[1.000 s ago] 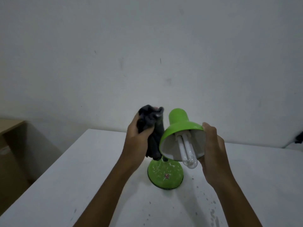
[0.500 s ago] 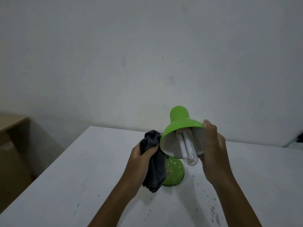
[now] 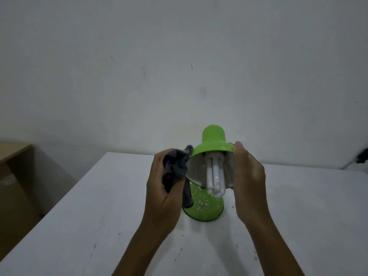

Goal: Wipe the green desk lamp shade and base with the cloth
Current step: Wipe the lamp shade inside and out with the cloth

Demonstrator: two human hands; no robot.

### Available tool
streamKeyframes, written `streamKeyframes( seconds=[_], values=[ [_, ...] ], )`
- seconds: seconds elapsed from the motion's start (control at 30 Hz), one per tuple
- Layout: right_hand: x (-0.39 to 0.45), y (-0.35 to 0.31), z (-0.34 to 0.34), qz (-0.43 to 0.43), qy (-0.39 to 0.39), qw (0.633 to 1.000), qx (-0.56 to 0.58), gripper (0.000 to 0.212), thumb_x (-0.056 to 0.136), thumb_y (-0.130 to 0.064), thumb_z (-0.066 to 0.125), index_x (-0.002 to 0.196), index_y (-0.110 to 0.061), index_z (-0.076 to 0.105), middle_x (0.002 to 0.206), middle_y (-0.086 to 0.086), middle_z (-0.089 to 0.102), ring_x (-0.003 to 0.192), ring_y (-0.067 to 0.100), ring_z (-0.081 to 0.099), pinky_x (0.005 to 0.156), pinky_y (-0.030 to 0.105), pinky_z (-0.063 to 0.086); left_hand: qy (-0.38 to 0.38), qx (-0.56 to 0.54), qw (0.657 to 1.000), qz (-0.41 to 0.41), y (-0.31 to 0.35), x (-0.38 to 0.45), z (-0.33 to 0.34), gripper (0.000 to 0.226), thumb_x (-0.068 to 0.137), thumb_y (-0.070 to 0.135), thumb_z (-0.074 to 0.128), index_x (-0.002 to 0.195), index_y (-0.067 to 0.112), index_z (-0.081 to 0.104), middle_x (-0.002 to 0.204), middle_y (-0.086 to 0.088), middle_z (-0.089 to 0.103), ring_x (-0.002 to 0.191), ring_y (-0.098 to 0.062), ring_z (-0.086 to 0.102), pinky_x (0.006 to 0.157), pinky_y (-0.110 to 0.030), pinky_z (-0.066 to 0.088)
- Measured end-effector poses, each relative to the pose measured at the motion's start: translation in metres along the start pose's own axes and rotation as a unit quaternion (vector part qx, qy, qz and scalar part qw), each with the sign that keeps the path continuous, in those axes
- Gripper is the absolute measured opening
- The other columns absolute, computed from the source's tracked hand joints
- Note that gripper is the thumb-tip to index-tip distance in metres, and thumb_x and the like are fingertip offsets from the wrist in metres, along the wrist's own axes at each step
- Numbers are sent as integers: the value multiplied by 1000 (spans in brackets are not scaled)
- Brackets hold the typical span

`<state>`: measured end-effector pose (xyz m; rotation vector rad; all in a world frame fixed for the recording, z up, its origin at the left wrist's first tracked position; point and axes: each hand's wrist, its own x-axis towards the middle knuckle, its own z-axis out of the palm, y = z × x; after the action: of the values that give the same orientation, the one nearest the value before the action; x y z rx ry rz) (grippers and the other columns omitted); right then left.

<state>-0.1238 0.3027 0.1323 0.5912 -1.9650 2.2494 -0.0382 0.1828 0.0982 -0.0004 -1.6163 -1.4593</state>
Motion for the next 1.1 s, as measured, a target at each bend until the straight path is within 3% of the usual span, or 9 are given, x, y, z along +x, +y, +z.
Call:
streamKeyframes(
  seconds=[0.13, 0.2, 0.27, 0.4, 0.53, 0.7, 0.83, 1.0, 1.1],
  values=[
    [0, -1, 0, 16, -22, 999, 18, 29, 85, -61, 52, 85, -37, 69, 79, -17, 65, 74, 2, 59, 77, 30, 51, 56, -7, 992, -112, -1, -9, -9, 18, 95, 13, 60, 111, 20, 62, 99, 0, 70, 96, -14, 68, 80, -26, 55],
    [-2, 0, -3, 31, -17, 999, 16, 47, 79, -66, 53, 111, -34, 67, 109, -18, 68, 102, -3, 61, 94, 30, 50, 89, -16, 981, -170, 3, -13, -12, 13, 94, 19, 60, 106, 22, 64, 92, 2, 72, 90, -14, 70, 76, -28, 55],
    [-9, 0, -7, 16, 23, 1000, 8, 52, 80, -64, 57, 123, -35, 61, 123, -17, 63, 115, -1, 57, 95, 26, 48, 114, -32, 965, -234, 7, -19, -13, 11, 92, 29, 61, 102, 27, 66, 89, 8, 75, 88, -11, 72, 76, -32, 56],
    [-41, -7, -17, -117, 154, 981, -27, 23, 86, -34, 73, 104, -24, 62, 109, -9, 62, 100, 11, 59, 75, 25, 54, 134, -61, 941, -304, 13, -32, -12, 13, 87, 36, 67, 95, 27, 70, 87, 6, 77, 85, -14, 74, 80, -40, 58],
    [-76, -7, -22, -210, 88, 971, -75, 17, 81, -14, 79, 77, -15, 62, 75, 1, 63, 68, 26, 58, 60, 45, 50, 134, -76, 935, -319, 21, -44, -7, 17, 81, 35, 73, 93, 22, 72, 90, 0, 77, 88, -20, 74, 82, -44, 59],
    [-104, -3, -15, -140, -36, 986, -87, 5, 80, -21, 78, 83, -20, 75, 75, -6, 71, 73, 17, 69, 65, 33, 57, 126, -71, 946, -289, 35, -60, 3, 43, 68, 37, 80, 101, 12, 68, 96, -12, 75, 91, -31, 73, 83, -50, 59],
    [-116, 3, -13, -82, -88, 990, -79, 12, 84, -23, 75, 96, -21, 77, 90, -11, 73, 90, 12, 71, 75, 24, 59, 94, -77, 954, -274, 46, -73, 10, 32, 77, 32, 78, 95, 8, 71, 95, -26, 70, 86, -35, 70, 82, -51, 57],
    [-128, 5, -19, -25, -83, 995, -47, 39, 76, -53, 67, 106, -29, 70, 106, -15, 63, 103, 3, 64, 78, 12, 53, 14, -98, 953, -288, 56, -85, 17, 30, 88, 41, 62, 103, 20, 76, 97, -17, 74, 90, -36, 71, 70, -40, 59],
    [-132, 10, -24, 31, -104, 994, -27, 44, 73, -58, 71, 110, -37, 62, 106, -11, 59, 97, 5, 65, 73, 17, 53, -45, -102, 954, -279, 60, -89, 21, 34, 98, 33, 43, 105, 29, 76, 104, -3, 76, 98, -17, 72, 69, -28, 57]
  ],
)
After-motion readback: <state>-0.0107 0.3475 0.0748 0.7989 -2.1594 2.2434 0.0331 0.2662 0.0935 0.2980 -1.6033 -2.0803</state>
